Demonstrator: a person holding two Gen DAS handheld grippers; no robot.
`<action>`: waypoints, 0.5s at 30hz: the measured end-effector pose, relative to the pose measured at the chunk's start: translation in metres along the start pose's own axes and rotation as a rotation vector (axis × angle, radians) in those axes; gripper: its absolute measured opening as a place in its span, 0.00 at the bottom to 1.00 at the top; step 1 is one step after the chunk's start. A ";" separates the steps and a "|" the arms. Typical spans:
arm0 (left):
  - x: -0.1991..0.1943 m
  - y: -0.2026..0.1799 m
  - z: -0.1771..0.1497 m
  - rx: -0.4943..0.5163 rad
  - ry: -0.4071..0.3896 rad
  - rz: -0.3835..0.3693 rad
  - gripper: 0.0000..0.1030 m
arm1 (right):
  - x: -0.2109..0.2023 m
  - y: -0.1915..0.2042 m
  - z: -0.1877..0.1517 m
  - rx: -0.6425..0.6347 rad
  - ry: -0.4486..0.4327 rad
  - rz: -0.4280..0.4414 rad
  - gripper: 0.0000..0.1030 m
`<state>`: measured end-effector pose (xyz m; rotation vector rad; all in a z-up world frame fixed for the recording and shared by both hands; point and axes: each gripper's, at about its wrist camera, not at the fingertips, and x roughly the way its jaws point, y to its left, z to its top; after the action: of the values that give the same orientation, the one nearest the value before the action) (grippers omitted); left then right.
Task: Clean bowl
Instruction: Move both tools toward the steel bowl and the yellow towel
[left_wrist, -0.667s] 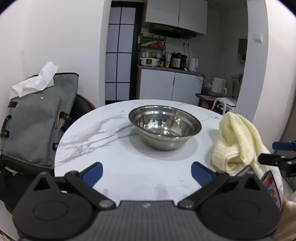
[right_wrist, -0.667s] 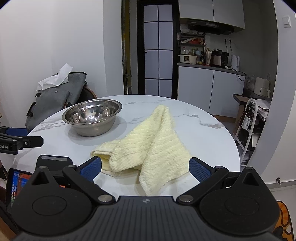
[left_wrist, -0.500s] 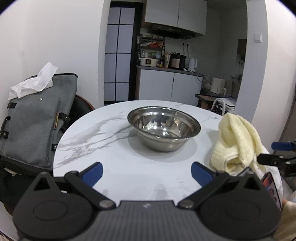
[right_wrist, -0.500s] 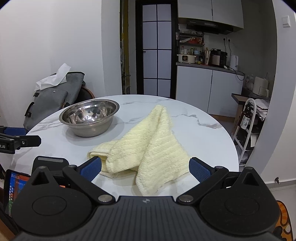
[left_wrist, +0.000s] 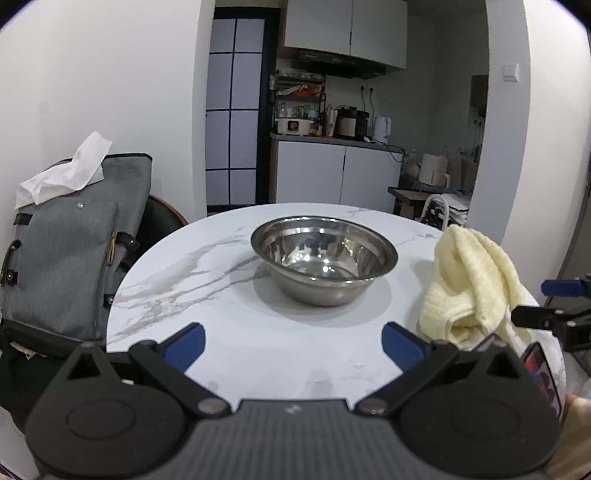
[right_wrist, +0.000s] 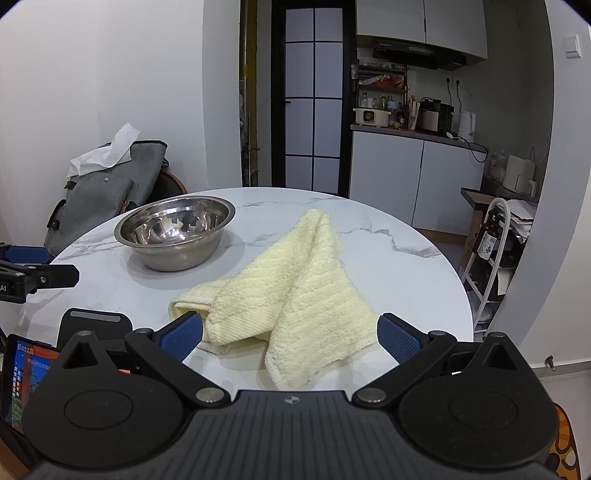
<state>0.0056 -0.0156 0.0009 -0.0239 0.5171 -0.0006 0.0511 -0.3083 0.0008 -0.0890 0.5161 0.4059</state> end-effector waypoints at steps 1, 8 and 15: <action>0.000 -0.001 0.000 0.004 -0.002 0.005 1.00 | -0.001 0.000 -0.001 0.005 -0.009 0.003 1.00; 0.004 -0.001 -0.002 -0.002 0.019 -0.031 1.00 | -0.006 -0.012 -0.001 0.108 -0.041 0.146 1.00; 0.004 0.003 -0.004 -0.006 0.013 -0.024 1.00 | -0.003 -0.013 -0.004 0.102 -0.057 0.132 1.00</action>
<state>0.0067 -0.0131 -0.0043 -0.0357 0.5300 -0.0230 0.0520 -0.3224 -0.0011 0.0553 0.4869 0.5084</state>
